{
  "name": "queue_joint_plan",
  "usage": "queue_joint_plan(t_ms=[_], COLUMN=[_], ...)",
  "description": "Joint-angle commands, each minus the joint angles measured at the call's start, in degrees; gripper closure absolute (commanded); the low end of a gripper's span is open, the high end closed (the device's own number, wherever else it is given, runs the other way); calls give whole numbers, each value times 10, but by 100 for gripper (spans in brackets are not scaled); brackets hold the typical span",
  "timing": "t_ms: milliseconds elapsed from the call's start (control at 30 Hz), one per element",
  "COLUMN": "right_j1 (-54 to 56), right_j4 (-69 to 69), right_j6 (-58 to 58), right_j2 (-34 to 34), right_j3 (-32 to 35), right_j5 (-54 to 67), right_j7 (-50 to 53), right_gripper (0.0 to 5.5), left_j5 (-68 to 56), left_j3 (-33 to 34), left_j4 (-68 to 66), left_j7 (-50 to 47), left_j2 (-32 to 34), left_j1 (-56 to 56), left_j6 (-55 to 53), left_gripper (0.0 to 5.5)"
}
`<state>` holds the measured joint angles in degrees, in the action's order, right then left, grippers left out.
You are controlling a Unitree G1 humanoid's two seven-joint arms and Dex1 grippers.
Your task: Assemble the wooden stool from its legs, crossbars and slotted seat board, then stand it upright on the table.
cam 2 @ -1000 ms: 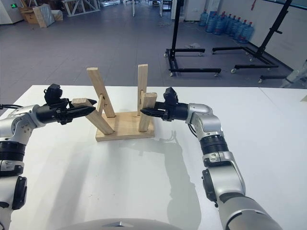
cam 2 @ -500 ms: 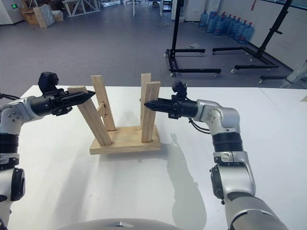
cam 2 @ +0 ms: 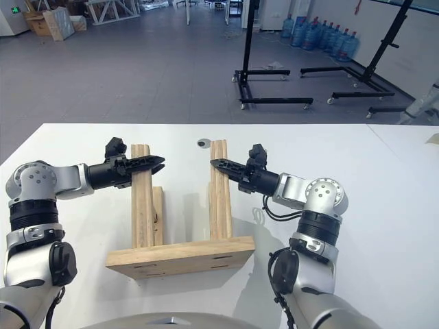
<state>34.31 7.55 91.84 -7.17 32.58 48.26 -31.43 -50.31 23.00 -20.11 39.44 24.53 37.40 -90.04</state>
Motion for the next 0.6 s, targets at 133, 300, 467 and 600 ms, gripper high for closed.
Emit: queue_joint_plan(t_ms=[133,300,467,600], right_j1=[3,43,88,126], right_j4=[-3,13,53,156], right_j6=[6,4,-29,-118], right_j2=[25,17,14,-25], right_j3=[61,99,108,91], right_j5=[26,52,47,20], right_j7=[66,91,109,98], right_gripper=[258,164,73,10], left_j5=[25,24,31,70], left_j3=[16,34,44,30], left_j4=[-67,-106,-152,-242], left_j7=[-25,-22,-29,-18], left_j2=[3,11,1,13], left_j1=[23,68,121,154], left_j6=[27,51,87,173], left_gripper=[236,153,75,11])
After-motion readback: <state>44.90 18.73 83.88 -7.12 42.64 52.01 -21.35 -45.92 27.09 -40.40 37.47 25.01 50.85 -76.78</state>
